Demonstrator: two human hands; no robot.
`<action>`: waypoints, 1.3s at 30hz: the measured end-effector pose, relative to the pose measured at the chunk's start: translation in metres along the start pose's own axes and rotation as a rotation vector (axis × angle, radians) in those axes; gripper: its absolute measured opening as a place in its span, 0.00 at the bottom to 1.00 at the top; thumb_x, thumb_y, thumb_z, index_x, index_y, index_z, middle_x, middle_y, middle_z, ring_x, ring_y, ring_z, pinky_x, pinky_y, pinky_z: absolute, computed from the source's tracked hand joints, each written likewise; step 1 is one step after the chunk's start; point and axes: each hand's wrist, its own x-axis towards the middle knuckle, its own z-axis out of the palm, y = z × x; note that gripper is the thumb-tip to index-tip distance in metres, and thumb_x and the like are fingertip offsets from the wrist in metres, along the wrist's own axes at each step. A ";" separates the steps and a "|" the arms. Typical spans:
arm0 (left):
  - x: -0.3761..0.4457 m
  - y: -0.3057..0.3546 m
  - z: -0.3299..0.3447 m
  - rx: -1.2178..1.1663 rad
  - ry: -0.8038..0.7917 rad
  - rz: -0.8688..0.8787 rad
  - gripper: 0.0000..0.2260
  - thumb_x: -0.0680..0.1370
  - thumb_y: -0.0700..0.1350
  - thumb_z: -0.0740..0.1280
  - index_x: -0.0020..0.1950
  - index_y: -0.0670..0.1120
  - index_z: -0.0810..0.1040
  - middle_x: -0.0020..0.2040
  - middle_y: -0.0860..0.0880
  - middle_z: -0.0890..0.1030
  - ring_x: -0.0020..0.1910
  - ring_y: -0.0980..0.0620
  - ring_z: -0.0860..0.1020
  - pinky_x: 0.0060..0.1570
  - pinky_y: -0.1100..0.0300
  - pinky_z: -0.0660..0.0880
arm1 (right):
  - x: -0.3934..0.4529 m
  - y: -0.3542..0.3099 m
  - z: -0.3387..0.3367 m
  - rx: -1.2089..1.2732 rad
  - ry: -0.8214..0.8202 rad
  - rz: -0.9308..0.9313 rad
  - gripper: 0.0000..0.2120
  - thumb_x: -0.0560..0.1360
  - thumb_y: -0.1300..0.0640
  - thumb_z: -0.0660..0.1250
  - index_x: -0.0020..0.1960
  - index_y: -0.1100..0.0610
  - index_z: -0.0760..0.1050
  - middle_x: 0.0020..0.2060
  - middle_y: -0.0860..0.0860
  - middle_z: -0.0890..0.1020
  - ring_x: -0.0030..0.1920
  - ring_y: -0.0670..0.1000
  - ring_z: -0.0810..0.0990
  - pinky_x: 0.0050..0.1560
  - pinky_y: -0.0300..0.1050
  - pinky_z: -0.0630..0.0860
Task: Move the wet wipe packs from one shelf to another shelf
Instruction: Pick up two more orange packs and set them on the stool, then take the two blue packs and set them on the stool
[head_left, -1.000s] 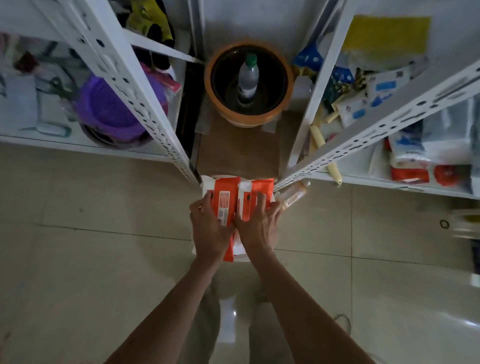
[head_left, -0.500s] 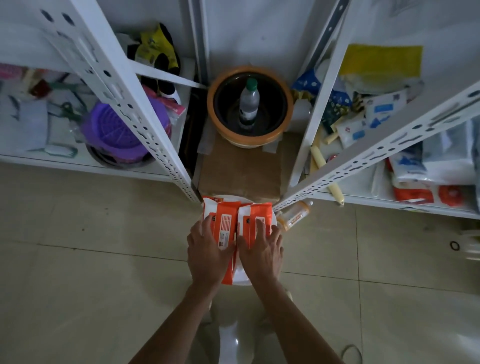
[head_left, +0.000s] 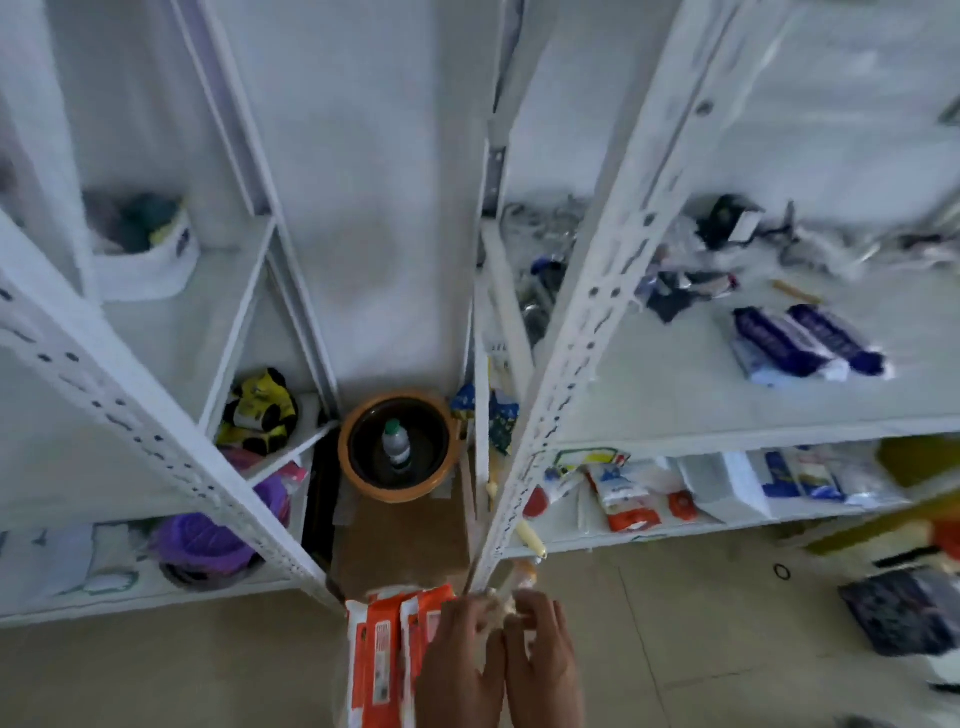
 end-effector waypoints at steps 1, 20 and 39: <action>0.005 0.030 0.001 0.010 0.002 0.037 0.07 0.77 0.58 0.61 0.55 0.65 0.73 0.49 0.67 0.80 0.45 0.73 0.78 0.49 0.81 0.69 | 0.002 -0.006 -0.024 0.016 0.057 -0.013 0.21 0.75 0.54 0.70 0.54 0.27 0.71 0.45 0.41 0.82 0.46 0.39 0.83 0.43 0.42 0.81; 0.040 0.391 0.132 0.048 -0.115 0.212 0.07 0.81 0.46 0.64 0.52 0.59 0.76 0.48 0.62 0.82 0.46 0.64 0.80 0.47 0.58 0.80 | 0.080 -0.027 -0.405 0.094 0.083 -0.162 0.13 0.83 0.57 0.56 0.48 0.46 0.77 0.40 0.46 0.86 0.37 0.45 0.86 0.38 0.47 0.84; 0.260 0.411 0.263 0.136 -0.159 -0.223 0.26 0.74 0.66 0.67 0.58 0.45 0.72 0.54 0.45 0.84 0.50 0.42 0.83 0.49 0.48 0.80 | 0.324 0.018 -0.454 -0.150 0.271 -0.045 0.08 0.79 0.53 0.60 0.55 0.50 0.77 0.53 0.51 0.83 0.51 0.56 0.82 0.47 0.52 0.80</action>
